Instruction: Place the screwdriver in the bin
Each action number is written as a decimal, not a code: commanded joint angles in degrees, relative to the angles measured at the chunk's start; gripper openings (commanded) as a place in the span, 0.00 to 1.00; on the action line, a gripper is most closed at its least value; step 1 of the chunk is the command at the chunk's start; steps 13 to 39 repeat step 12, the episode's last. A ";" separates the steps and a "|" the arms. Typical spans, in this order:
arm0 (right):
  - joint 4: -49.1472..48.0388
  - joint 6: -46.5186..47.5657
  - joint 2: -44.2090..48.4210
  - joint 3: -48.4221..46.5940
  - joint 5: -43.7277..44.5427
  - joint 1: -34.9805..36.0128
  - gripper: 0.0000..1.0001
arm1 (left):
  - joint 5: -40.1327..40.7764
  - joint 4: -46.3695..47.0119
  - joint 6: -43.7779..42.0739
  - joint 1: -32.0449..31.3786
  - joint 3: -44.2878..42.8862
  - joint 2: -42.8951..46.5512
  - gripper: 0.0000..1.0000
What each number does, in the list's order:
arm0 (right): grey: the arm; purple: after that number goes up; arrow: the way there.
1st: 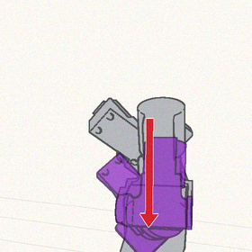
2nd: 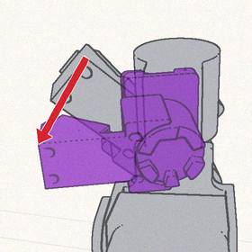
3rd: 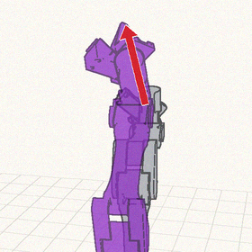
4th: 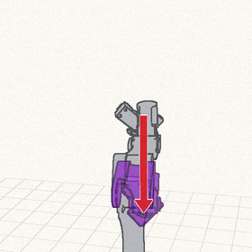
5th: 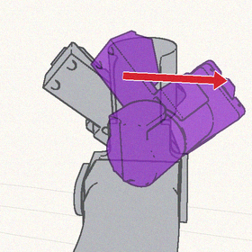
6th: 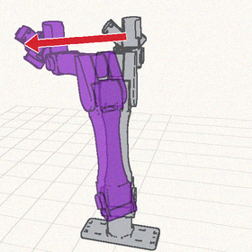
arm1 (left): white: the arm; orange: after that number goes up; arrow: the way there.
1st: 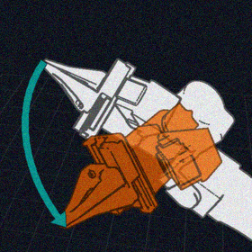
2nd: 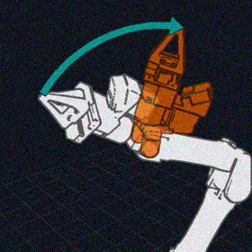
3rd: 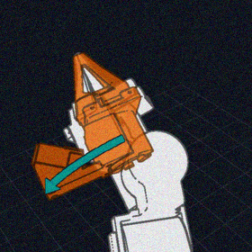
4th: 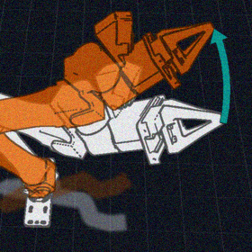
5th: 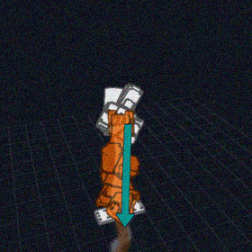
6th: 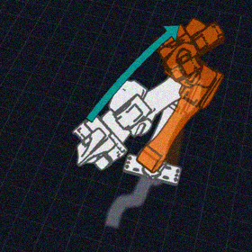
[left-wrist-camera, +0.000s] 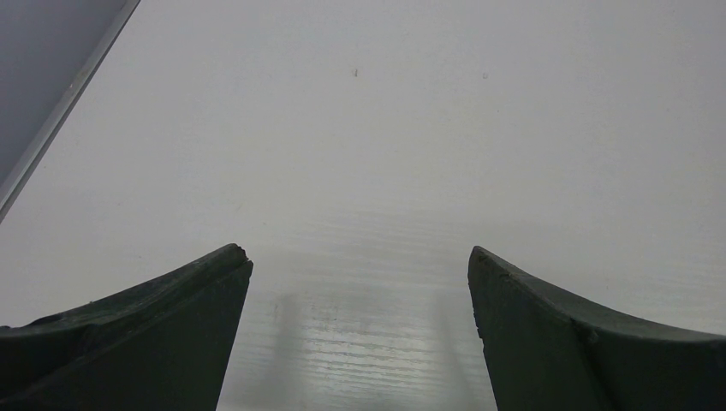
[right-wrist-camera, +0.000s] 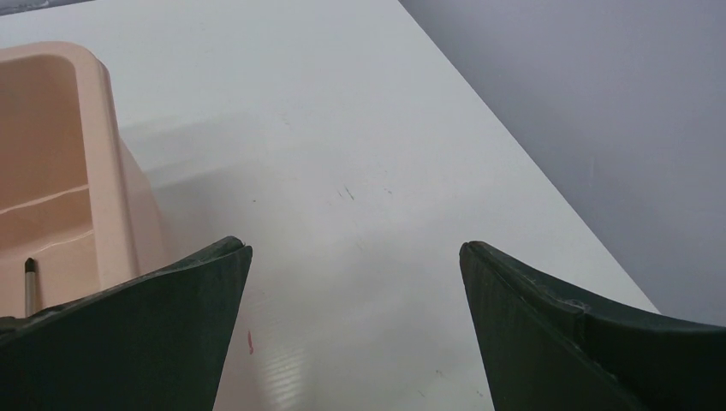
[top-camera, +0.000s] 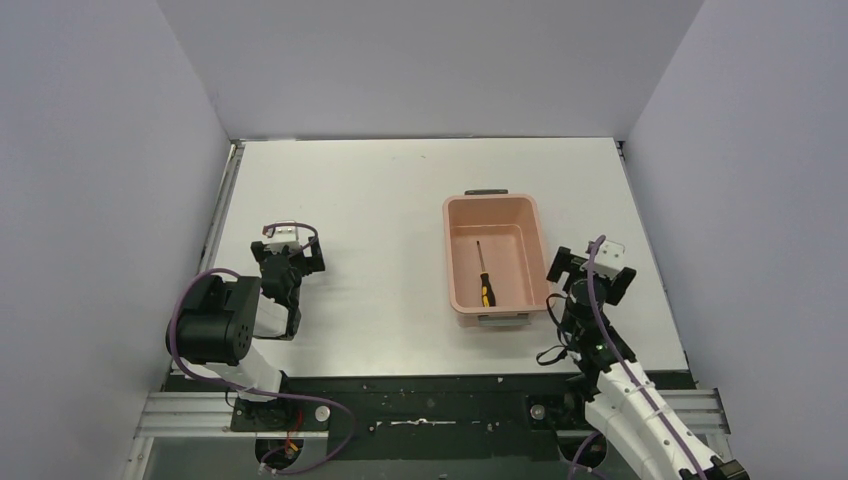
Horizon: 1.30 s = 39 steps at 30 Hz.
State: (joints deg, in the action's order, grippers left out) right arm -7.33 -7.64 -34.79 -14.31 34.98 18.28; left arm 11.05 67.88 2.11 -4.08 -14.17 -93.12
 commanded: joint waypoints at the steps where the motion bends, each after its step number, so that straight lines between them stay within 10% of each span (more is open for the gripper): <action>1: -5.32 -2.35 0.28 2.33 1.67 -0.40 1.00 | -0.50 1.32 -0.39 -0.01 -0.42 0.84 0.97; 39: -3.90 -2.29 -0.75 0.74 1.61 -0.42 1.00 | -0.58 1.20 -0.42 -0.05 -0.53 0.74 0.97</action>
